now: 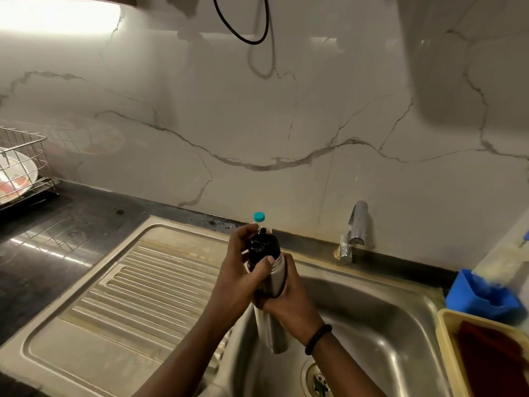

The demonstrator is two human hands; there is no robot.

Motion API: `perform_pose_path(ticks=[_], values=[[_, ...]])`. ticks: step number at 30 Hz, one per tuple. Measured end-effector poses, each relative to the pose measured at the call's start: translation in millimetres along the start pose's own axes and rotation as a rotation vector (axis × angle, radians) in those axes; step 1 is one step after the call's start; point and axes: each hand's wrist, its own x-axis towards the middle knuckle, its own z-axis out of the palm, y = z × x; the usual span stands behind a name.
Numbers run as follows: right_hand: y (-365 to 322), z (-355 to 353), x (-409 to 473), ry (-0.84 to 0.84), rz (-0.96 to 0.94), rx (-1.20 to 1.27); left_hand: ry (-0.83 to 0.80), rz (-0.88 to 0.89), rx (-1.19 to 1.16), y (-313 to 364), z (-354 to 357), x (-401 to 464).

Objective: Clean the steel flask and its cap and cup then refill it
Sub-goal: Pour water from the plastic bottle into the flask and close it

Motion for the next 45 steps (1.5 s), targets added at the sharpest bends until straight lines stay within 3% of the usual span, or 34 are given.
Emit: perform_pose_path(ticks=[4, 6, 8, 11, 14, 21, 25, 28, 30, 35, 45], values=[[3, -3, -1, 0.018, -0.04, -0.041, 0.174, -0.088, 0.067, 8, 20, 1], [-2, -3, -6, -0.102, -0.076, 0.001, 0.223, -0.056, 0.093, 9, 20, 3], [0, -12, -4, -0.142, -0.003, 0.005, 0.063, -0.022, 0.026, 10, 6, 8], [1, -19, -4, -0.307, 0.052, 0.139, -0.372, -0.042, -0.199, 15, -18, 19], [-3, -22, -7, -0.348, 0.091, 0.174, -0.501, -0.037, -0.301, 16, -24, 24], [-9, -24, -3, -0.226, 0.095, 0.092, -0.081, 0.035, -0.041, 11, 0, 6], [-4, -27, -6, -0.281, 0.104, 0.146, -0.254, -0.073, -0.116, 17, -6, 12], [0, -29, -7, -0.279, 0.12, 0.179, -0.336, -0.043, -0.113, 20, -11, 16], [0, -29, -7, -0.276, 0.132, 0.191, -0.296, -0.022, -0.127, 20, -5, 14], [0, -28, -4, -0.242, 0.145, 0.213, 0.004, 0.172, -0.094, 6, 14, 5], [1, -17, -2, -0.208, 0.125, 0.164, 0.035, 0.16, -0.127, -14, 7, 0]])
